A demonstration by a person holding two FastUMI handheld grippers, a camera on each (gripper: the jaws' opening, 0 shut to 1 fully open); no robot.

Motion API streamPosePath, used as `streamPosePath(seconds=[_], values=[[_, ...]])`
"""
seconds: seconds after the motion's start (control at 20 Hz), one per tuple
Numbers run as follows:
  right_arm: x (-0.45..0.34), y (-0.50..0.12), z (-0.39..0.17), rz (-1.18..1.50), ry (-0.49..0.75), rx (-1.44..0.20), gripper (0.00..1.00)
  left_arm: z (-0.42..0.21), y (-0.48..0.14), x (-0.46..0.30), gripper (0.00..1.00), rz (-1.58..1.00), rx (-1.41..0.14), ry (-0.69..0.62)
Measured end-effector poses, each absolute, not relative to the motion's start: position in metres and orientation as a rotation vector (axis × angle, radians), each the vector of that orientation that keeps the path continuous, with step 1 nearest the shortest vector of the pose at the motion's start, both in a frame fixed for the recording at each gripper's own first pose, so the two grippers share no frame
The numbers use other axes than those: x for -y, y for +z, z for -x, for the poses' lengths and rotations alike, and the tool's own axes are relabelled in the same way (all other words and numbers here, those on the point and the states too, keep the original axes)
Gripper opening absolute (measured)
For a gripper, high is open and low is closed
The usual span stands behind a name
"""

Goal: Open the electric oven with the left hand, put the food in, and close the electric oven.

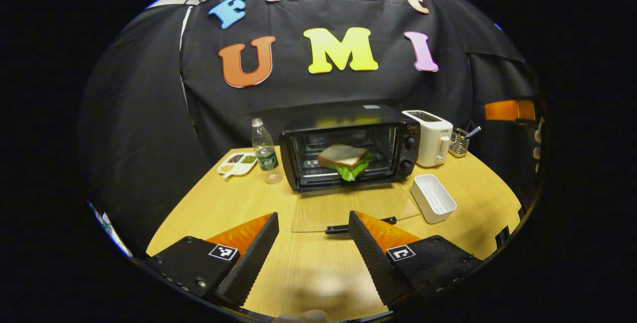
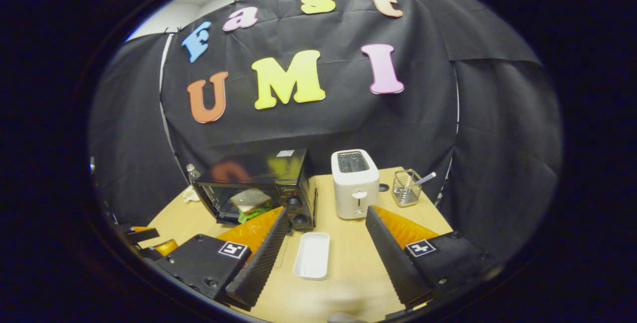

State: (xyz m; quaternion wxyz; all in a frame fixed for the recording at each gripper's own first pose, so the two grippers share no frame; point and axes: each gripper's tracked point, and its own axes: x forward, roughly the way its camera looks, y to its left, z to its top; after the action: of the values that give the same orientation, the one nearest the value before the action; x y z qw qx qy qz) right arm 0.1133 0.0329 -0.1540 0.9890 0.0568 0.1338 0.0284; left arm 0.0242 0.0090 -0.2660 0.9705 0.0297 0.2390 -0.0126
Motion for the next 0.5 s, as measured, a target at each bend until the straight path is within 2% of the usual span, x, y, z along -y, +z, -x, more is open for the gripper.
streamPosePath(seconds=[0.5], values=[[0.011,-0.119,-0.079,-0.07,0.071,-0.245,1.0,-0.023,-0.369,0.066,0.93,0.013,-0.674,-0.098]])
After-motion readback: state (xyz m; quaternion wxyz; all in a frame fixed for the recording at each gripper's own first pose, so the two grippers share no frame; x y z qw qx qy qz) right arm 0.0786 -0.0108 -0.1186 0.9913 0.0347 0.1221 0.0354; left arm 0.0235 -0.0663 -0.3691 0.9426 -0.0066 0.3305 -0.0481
